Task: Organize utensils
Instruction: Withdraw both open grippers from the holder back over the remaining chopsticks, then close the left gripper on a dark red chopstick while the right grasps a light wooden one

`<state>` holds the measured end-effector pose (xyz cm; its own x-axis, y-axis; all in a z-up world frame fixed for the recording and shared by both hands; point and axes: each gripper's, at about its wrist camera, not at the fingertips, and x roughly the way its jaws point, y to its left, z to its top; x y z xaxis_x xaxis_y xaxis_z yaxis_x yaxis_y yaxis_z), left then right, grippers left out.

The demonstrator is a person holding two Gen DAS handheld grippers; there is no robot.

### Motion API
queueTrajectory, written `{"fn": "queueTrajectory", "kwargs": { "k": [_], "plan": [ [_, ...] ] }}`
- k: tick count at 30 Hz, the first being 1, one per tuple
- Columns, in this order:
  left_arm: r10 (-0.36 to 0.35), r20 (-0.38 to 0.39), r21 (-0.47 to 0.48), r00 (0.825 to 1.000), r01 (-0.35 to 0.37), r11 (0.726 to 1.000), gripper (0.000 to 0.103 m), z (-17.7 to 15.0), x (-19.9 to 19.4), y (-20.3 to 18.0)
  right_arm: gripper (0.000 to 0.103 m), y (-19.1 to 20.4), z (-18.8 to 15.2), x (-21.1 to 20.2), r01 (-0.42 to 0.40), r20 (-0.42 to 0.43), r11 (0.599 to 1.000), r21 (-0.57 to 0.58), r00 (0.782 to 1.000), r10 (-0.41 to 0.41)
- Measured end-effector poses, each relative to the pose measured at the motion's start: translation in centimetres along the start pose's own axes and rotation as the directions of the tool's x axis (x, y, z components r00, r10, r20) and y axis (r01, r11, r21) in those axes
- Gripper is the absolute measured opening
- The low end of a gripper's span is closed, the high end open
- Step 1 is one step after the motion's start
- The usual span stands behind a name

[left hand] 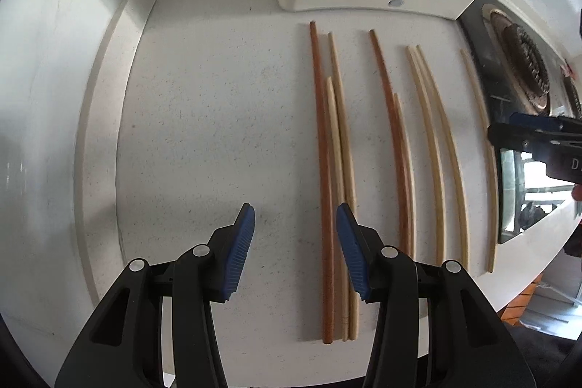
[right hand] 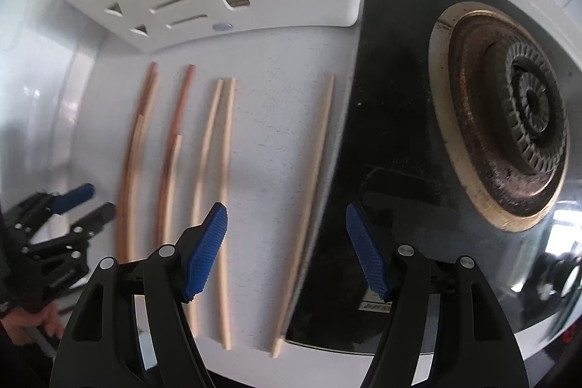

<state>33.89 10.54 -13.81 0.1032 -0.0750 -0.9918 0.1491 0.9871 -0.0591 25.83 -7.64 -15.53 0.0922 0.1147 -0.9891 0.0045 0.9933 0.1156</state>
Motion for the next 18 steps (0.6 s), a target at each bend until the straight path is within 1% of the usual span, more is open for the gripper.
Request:
{"fn": "queueTrajectory", "kwargs": {
  "k": [2,3,6,10,13,14,16,18],
  "plan": [
    [0.006,-0.025,-0.005,1.000,-0.006,1.000,0.047,-0.1,0.5,0.3,0.068,-0.3,0.1,0.2,-0.009,-0.008,1.000,0.022,1.000,0.010],
    [0.002,-0.028,-0.008,1.000,-0.002,1.000,0.049,-0.2,0.6,0.4,0.068,-0.4,0.2,0.3,-0.010,-0.016,1.000,0.029,1.000,0.011],
    [-0.009,-0.033,-0.017,0.999,0.008,1.000,0.048,-0.4,0.8,0.6,0.068,-0.6,0.4,0.3,-0.032,-0.026,0.998,0.047,0.999,0.033],
    [-0.005,-0.034,-0.003,0.999,0.005,1.000,0.048,-0.6,0.9,0.6,0.067,-0.9,0.8,0.4,-0.058,-0.045,0.996,0.073,0.997,0.062],
    [0.000,-0.049,0.004,0.999,0.000,1.000,0.049,-0.2,0.9,0.5,0.067,-0.9,1.1,0.4,-0.075,-0.054,0.994,0.079,0.995,0.079],
    [0.005,-0.058,0.008,0.998,-0.005,1.000,0.049,0.9,1.4,-0.3,0.067,-0.9,1.2,0.3,-0.080,-0.058,0.993,0.082,0.995,0.085],
    [0.022,-0.070,0.029,0.997,-0.020,0.999,0.048,1.3,1.3,-0.8,0.067,-0.9,1.7,0.2,-0.083,-0.055,0.993,0.081,0.995,0.087],
    [0.035,-0.067,0.044,0.997,-0.032,0.999,0.047,1.7,1.4,-1.1,0.064,-0.7,2.1,0.3,-0.094,-0.068,0.992,0.089,0.993,0.100]
  ]
}}
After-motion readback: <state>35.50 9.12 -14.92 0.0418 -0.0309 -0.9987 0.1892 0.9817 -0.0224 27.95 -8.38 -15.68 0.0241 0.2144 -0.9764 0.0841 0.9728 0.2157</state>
